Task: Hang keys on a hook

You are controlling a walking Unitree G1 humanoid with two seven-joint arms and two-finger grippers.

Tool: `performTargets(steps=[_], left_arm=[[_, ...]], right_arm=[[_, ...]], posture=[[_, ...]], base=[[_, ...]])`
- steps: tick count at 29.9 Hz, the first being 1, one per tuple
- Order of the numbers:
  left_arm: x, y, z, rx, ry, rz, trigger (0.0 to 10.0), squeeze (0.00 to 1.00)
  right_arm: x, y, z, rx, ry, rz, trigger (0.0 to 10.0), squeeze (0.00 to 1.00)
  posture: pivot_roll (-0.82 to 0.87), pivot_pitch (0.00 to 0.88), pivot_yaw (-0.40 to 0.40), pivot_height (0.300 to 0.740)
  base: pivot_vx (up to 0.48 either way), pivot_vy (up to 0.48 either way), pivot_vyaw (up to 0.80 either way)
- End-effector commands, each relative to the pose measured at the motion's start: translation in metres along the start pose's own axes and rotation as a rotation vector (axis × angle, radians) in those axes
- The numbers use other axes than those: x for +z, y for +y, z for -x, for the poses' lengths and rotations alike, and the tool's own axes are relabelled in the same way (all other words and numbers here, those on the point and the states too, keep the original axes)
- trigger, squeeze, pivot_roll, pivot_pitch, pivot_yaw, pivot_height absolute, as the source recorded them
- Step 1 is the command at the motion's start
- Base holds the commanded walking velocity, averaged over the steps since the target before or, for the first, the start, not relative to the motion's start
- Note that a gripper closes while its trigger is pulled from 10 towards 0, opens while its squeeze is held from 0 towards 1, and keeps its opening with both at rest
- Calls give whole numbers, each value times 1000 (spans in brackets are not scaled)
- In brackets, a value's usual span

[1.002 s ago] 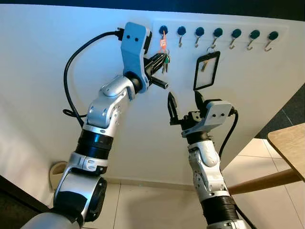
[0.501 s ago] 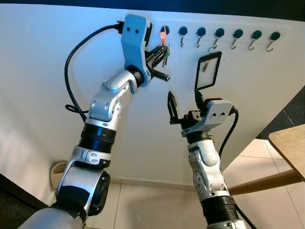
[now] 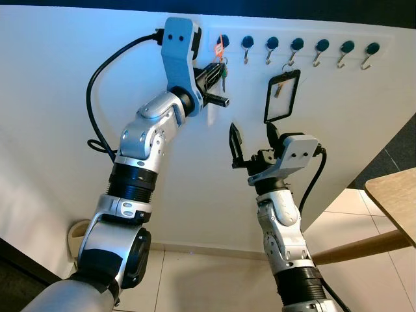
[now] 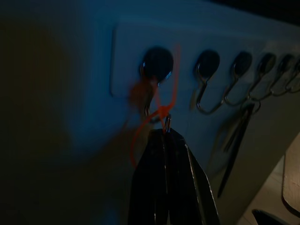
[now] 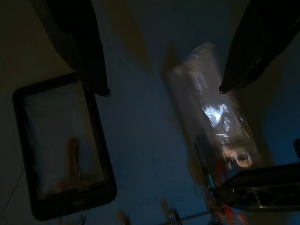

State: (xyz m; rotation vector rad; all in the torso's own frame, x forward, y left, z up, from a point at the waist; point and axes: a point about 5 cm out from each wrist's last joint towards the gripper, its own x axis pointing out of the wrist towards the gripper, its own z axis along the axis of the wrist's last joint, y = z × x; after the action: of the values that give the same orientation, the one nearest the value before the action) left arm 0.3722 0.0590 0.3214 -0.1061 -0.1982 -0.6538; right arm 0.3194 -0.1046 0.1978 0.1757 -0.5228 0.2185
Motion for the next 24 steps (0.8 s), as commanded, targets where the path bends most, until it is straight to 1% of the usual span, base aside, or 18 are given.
performTargets(steps=[1,3,6,7,10,14,17,24], left_arm=[[-2,-4,-2,-22,17,14,10000,0],[-5,-4,-2,-26,30,40,10000,0],[-4,-2,-1,-15,22,100,10000,0],[-4,-2,-1,-15,22,100,10000,0],[-1,2,-1,-2,10,137,10000,0],[0,4,-1,9,0,139,10000,0],[5,5,0,18,-30,146,10000,0],[16,0,1,-25,-104,161,10000,0]], right_arm=[[0,0,0,-2,4,-1,10000,0],[0,0,0,-1,6,-1,10000,0],[1,0,0,0,7,-2,10000,0],[1,0,0,0,7,-2,10000,0],[1,-1,0,0,8,-1,10000,0],[1,-1,0,0,7,0,10000,0],[1,-1,-1,0,5,0,10000,0],[2,-1,-1,1,3,-1,10000,0]], posture=[[9,106,-8,740],[9,106,-9,740],[8,107,-10,740],[8,107,-10,740],[8,109,-12,740],[8,107,-13,740],[8,108,-14,740],[8,110,-16,740]], base=[[0,0,0],[0,0,0],[0,0,0],[0,0,0],[0,0,0],[0,0,0],[0,0,0],[0,0,0]])
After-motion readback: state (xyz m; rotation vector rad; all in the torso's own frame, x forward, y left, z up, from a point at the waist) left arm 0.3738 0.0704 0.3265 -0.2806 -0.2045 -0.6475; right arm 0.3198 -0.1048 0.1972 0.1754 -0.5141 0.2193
